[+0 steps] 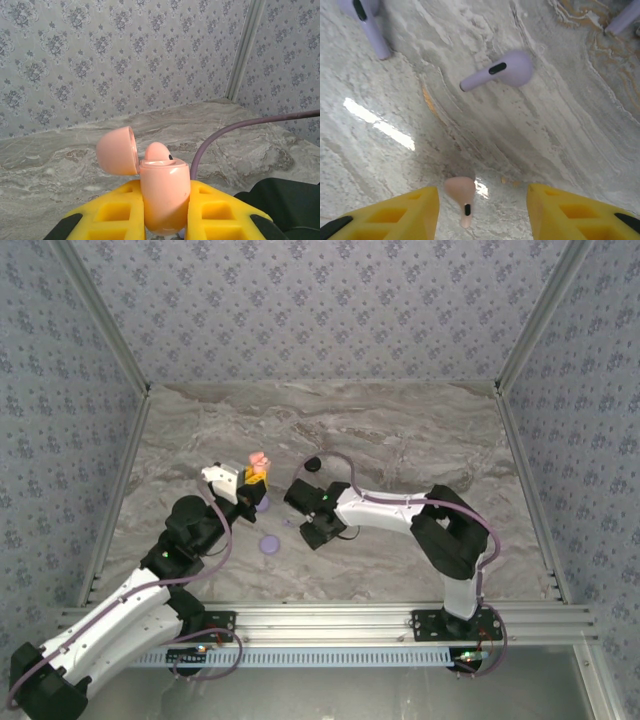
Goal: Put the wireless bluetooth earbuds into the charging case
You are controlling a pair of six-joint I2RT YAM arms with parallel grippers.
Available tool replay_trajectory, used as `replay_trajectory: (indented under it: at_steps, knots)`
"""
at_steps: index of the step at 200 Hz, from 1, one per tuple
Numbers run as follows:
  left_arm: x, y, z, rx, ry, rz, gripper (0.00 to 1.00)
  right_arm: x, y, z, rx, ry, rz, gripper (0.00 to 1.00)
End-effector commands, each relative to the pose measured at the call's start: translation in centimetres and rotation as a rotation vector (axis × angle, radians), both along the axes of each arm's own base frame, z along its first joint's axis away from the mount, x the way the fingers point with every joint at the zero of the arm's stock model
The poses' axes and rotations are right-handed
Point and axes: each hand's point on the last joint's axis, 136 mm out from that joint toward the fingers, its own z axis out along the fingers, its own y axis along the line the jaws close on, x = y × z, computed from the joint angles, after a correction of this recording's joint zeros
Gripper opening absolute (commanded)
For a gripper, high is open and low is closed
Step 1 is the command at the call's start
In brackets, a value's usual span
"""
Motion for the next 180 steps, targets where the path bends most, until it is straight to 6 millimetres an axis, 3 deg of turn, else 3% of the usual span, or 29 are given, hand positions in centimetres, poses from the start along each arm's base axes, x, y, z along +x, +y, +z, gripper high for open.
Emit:
replay_trajectory:
  at_steps: [1, 77, 131, 157, 180]
  knots:
    - [-0.1, 0.1, 1.4, -0.025, -0.031, -0.003, 0.00, -0.2, 0.7, 1.1, 0.005, 0.011, 0.021, 0.51]
    - [-0.1, 0.2, 1.4, -0.026, -0.033, 0.001, 0.00, -1.1, 0.8, -1.1, -0.024, 0.087, 0.031, 0.43]
    - [-0.1, 0.3, 1.4, -0.025, -0.031, 0.003, 0.00, -1.6, 0.6, -2.4, -0.049, 0.121, 0.032, 0.27]
    - [-0.1, 0.3, 1.5, -0.026, -0.031, 0.002, 0.00, -1.3, 0.5, -1.5, -0.041, 0.103, 0.026, 0.22]
    - [-0.1, 0.2, 1.6, -0.031, -0.035, -0.003, 0.00, -0.3, 0.4, 1.1, 0.003, 0.043, 0.019, 0.22]
